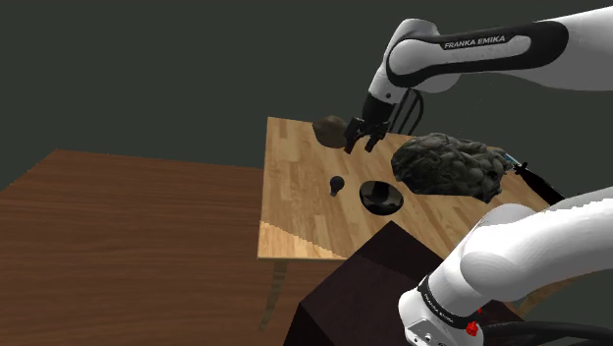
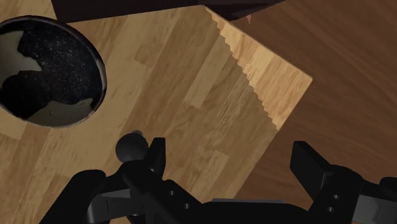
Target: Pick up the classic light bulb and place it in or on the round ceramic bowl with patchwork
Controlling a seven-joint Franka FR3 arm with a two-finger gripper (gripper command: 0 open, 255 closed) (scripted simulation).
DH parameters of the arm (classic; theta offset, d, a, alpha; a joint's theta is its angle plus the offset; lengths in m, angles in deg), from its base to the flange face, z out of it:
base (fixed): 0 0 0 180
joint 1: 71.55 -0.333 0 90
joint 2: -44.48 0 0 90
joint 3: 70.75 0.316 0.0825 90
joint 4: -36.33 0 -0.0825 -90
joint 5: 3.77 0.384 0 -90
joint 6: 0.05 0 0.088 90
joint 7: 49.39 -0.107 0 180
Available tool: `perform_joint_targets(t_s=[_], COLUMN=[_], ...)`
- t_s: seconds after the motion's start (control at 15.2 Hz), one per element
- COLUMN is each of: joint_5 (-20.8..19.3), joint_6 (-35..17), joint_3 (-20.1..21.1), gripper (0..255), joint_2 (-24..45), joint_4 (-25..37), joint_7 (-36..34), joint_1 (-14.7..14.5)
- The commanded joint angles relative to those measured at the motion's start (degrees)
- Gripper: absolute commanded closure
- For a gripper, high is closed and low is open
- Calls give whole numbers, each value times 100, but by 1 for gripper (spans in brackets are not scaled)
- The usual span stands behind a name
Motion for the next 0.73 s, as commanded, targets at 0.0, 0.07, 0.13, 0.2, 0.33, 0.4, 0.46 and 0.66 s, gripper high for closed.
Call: perform_joint_targets(t_s=[0.0, 0.07, 0.13, 0.2, 0.33, 0.4, 0.46, 0.66], joint_5=[-11, -2, 12, 32, 92, 133, 182, 378], joint_6=[-331, -498, -663, -824, -1136, -1286, -1431, -1832], joint_3=[-111, -164, -218, -271, -375, -425, -474, -605], gripper=[0, 0, 0, 0, 0, 0, 0, 0], joint_2=[290, 470, 655, 845, 1240, 1444, 1652, 2295], joint_4=[-55, -55, -47, -32, 21, 59, 105, 287], joint_7=[128, 191, 255, 322, 466, 543, 623, 889], joint_1=[46, 60, 72, 83, 102, 111, 119, 149])
